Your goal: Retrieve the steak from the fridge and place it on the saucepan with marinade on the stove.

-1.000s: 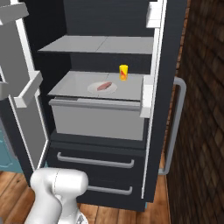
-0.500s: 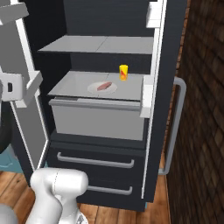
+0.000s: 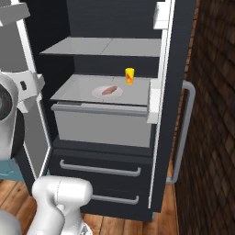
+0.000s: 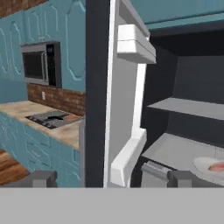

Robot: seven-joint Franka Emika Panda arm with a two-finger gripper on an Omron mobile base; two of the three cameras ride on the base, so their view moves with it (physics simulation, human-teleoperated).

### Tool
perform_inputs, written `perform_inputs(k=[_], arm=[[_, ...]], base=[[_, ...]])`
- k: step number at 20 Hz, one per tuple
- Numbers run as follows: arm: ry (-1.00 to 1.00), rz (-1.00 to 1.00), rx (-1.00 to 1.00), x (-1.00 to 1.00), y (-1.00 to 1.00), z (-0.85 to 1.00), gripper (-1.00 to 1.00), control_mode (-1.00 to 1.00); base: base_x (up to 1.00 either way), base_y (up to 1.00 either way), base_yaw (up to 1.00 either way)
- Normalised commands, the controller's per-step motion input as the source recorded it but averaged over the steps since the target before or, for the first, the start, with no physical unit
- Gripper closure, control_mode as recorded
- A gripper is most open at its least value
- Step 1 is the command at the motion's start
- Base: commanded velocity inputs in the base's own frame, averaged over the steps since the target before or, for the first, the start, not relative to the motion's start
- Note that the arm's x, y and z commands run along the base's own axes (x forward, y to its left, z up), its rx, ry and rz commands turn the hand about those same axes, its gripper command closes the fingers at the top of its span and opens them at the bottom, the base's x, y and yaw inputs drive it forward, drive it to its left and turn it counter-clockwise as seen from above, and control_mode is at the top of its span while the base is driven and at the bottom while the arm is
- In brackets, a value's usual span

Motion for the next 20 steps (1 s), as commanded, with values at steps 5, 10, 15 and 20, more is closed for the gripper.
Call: perform_inputs(k=[5,10,15,20], arm=[[-0.24,0.0,0.01,0.31,-0.01,-0.19,-1.0,-1.0],[-0.02,0.0,0.11,0.23,-0.04,0.04,-1.0,-1.0],[0.0,0.05,0.13,0.13,0.0,0.26,-1.0,-1.0],[0.03,0.04,0.06,0.35,0.02,0.32,-1.0,-1.0]], base=[[0.0,0.0,0.0],[0.0,0.0,0.0],[0.0,0.0,0.0],[0.0,0.0,0.0]])
